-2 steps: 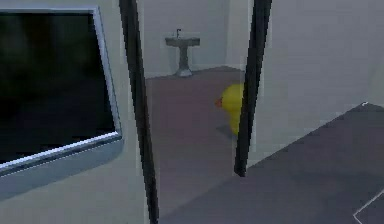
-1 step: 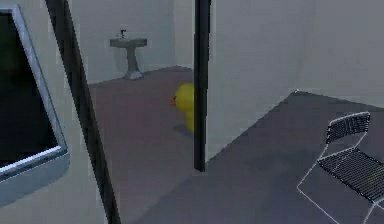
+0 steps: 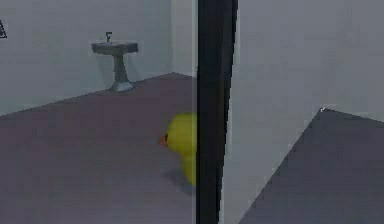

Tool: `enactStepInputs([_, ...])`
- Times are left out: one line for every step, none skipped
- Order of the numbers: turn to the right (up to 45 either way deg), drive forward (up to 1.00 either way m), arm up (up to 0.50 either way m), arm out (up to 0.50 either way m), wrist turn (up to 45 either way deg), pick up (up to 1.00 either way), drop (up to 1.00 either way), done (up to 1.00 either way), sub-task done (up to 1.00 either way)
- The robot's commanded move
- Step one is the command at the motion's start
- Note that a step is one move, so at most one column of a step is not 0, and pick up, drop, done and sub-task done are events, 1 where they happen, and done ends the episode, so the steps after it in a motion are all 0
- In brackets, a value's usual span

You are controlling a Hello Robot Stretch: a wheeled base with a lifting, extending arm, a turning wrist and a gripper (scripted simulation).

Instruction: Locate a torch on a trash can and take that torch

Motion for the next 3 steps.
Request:
enactStepInputs([-30.0, 0.00, 0.00, 0.00, 0.0, 0.00, 0.00, 0.00, 0.00])
enactStepInputs([0.0, 1.00, 0.00, 0.00, 0.0, 0.00, 0.00, 0.00, 0.00])
enactStepInputs([0.0, 0.05, 0.00, 0.00, 0.0, 0.00, 0.00, 0.00, 0.00])
